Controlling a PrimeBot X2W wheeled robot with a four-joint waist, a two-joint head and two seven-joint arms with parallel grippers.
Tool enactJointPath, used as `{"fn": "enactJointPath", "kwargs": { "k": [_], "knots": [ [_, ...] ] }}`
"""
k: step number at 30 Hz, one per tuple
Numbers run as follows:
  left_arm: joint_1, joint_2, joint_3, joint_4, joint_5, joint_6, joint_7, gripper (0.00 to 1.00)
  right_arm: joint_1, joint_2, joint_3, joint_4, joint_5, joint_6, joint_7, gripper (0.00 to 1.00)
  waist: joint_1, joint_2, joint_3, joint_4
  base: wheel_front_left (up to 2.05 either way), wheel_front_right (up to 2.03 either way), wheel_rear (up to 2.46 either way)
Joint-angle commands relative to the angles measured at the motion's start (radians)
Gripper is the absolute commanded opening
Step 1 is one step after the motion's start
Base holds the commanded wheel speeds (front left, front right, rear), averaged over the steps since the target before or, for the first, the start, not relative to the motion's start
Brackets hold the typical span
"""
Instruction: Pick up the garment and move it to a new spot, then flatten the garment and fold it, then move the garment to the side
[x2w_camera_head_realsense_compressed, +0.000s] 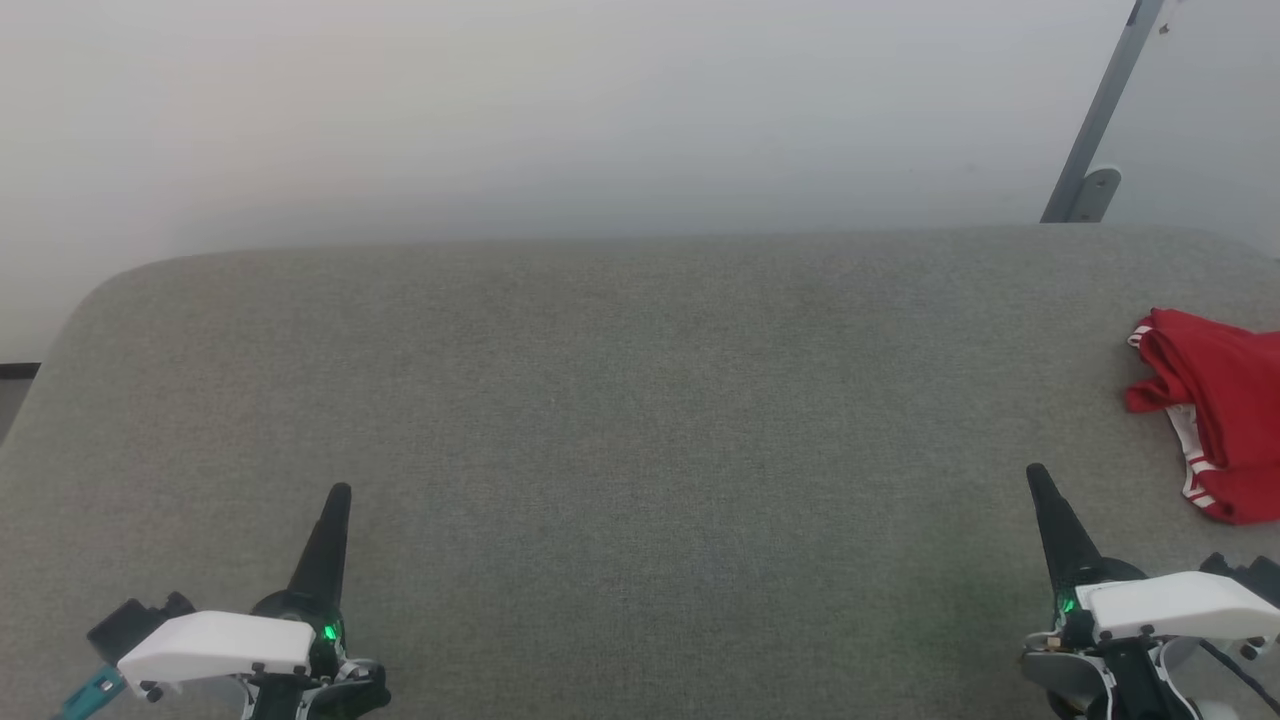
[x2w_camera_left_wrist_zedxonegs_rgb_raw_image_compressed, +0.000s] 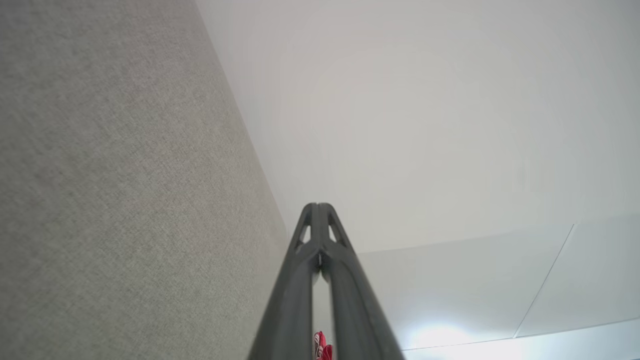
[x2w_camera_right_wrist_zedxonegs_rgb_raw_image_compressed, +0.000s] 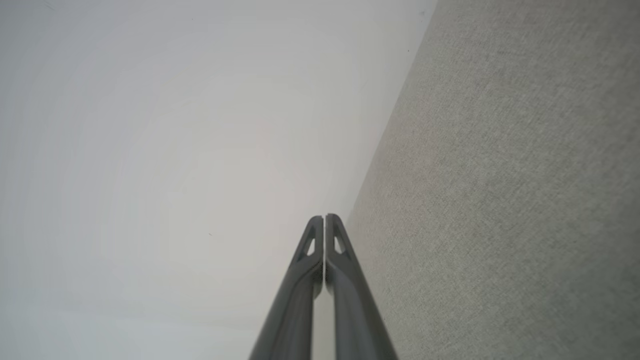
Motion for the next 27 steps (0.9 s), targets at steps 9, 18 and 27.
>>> {"fn": "enactJointPath", "kwargs": {
  "k": [9, 18, 27],
  "knots": [
    [-0.034, -0.011, 0.008, 0.003, -0.064, -0.004, 0.024, 0.00, -0.019, 0.002, -0.004, -0.012, 0.085, 0.000, 0.022, 0.00, 0.0000, 0.0000, 0.005, -0.004, 0.00, 0.00, 0.00],
    [-0.045, -0.021, 0.012, 0.007, -0.109, -0.005, 0.039, 0.00, -0.024, 0.003, -0.005, -0.016, 0.156, 0.000, 0.038, 0.00, 0.0000, 0.0000, 0.010, -0.008, 0.00, 0.00, 0.00],
    [-0.055, -0.031, 0.015, 0.011, -0.153, -0.005, 0.056, 0.00, -0.027, 0.003, -0.007, -0.018, 0.224, 0.000, 0.053, 0.00, 0.0000, 0.0000, 0.015, -0.011, 0.00, 0.00, 0.00]
  ]
}}
